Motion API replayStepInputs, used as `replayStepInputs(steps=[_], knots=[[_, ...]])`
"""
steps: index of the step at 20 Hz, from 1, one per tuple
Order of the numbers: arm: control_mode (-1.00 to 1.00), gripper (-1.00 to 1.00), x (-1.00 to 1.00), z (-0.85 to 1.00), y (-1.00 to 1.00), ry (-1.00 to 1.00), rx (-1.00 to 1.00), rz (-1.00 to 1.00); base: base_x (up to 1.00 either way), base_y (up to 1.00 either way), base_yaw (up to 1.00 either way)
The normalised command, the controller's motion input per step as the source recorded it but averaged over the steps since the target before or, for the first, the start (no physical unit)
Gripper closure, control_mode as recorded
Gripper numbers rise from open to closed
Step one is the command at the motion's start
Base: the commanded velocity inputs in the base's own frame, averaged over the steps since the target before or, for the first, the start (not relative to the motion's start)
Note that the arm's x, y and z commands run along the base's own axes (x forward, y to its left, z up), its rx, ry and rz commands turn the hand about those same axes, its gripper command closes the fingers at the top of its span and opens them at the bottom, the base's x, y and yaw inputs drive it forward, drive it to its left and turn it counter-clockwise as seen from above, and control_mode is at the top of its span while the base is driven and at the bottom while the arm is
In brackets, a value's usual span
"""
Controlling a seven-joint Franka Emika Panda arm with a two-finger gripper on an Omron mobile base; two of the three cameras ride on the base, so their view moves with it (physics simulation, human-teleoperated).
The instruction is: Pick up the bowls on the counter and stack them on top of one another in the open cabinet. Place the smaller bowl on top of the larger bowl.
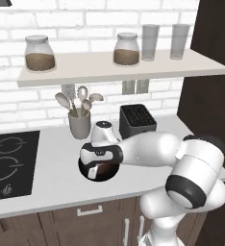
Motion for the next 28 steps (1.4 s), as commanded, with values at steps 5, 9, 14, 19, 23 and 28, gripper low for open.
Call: replayStepInputs(steps=[5, 9, 14, 19, 23, 28], knots=[[-1.0, -1.0, 0.12, 0.0, 0.0, 0.0, 0.0, -0.06, 0.0, 0.0, 0.0], [-1.0, -1.0, 0.05, 0.0, -0.01, 0.0, 0.0, -0.02, 0.0, 0.0, 0.0], [-1.0, -1.0, -0.19, 0.36, -0.02, -0.07, 0.0, 0.0, 0.0, 0.0, 0.0], [-1.0, -1.0, -0.78, 0.71, 0.0, -0.03, 0.0, 0.0, 0.0, 0.0, 0.0], [-1.0, -1.0, -0.89, -0.04, 0.0, 0.05, -0.01, 0.0, 0.0, 0.0, 0.0], [-1.0, -1.0, -0.28, -0.31, 0.0, 0.04, -0.04, 0.0, 0.0, 0.0, 0.0]])
